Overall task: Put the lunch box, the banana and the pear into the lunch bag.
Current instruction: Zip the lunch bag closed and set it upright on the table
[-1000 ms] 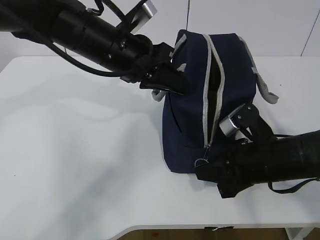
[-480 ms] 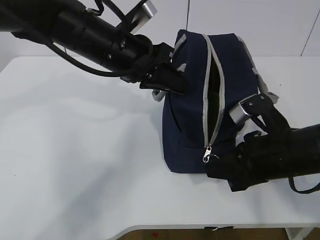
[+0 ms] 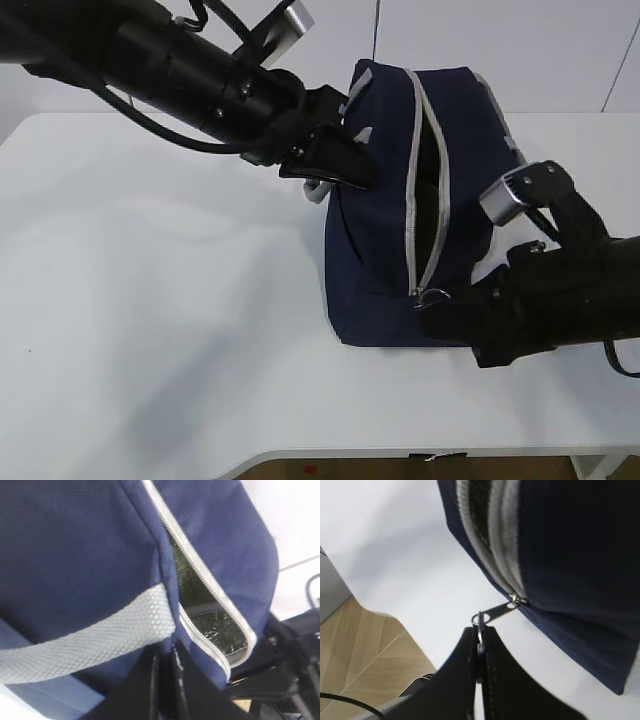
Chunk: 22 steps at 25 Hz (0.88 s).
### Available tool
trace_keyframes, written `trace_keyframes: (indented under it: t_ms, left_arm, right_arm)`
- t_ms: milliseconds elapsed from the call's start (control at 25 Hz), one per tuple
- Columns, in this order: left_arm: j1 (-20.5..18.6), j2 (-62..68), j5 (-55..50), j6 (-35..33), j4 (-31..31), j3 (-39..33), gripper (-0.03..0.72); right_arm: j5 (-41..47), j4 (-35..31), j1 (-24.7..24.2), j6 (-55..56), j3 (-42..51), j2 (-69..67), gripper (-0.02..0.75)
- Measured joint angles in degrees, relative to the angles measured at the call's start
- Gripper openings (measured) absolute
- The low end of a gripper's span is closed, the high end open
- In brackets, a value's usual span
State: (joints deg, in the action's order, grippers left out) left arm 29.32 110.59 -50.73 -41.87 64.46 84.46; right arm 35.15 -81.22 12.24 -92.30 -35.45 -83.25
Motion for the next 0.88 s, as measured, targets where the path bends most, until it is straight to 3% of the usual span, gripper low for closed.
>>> trace_keyframes:
  t_ms: [440,880]
  left_arm:
    - [0.0,0.0,0.21,0.0,-1.75,0.0,-0.004]
    - [0.0,0.0,1.56,0.0,-2.3,0.0,-0.004]
  right_arm:
    - [-0.16,3.35,0.0,5.25,-1.04,3.43,0.006]
    - [4.1,24.11,0.0,26.61,-13.33,4.27,0.006]
